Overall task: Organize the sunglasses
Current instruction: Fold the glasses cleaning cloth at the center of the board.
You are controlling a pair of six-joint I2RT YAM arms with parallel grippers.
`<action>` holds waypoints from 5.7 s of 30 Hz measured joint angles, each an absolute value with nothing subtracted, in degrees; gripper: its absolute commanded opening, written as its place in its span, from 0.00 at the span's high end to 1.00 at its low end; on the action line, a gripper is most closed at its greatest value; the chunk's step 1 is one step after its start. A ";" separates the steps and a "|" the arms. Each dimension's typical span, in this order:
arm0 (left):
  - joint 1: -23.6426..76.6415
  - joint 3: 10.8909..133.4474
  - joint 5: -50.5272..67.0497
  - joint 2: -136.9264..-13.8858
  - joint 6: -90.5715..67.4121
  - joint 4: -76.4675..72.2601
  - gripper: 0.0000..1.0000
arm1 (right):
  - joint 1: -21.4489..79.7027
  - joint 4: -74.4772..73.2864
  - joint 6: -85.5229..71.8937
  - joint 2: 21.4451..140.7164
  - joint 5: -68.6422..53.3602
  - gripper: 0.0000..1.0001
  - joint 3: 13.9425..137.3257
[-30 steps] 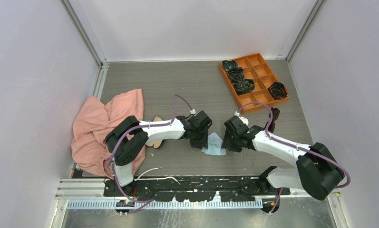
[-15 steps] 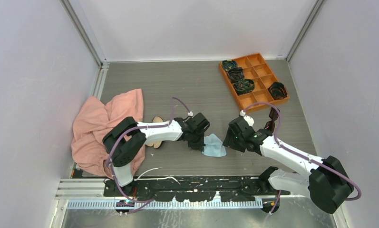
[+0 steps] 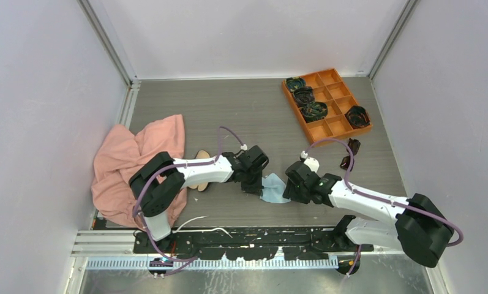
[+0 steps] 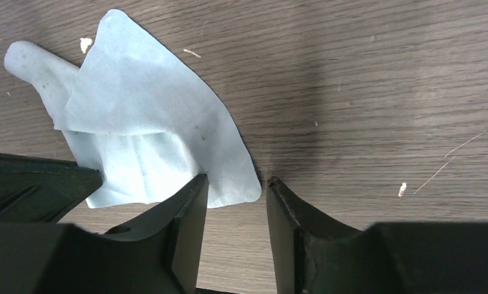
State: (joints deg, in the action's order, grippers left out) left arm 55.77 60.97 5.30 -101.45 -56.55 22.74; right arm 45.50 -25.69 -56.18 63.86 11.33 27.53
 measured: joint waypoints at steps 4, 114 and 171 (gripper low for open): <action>55.77 60.97 5.69 -101.45 -56.60 22.68 1.00 | 45.82 -24.75 -56.40 65.34 11.97 0.67 27.86; 68.25 70.72 -8.60 -106.28 -67.85 35.46 0.60 | 41.12 -49.06 -50.02 49.36 18.26 0.28 44.71; 68.10 61.01 -18.59 -84.75 -64.79 44.03 0.72 | 41.08 -47.53 -53.69 45.58 14.02 0.28 39.44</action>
State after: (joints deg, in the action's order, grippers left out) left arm 68.10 61.01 -18.59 -84.75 -64.79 44.03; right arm 41.08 -47.53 -53.69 45.58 14.02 39.44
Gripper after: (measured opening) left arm 0.253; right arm 0.719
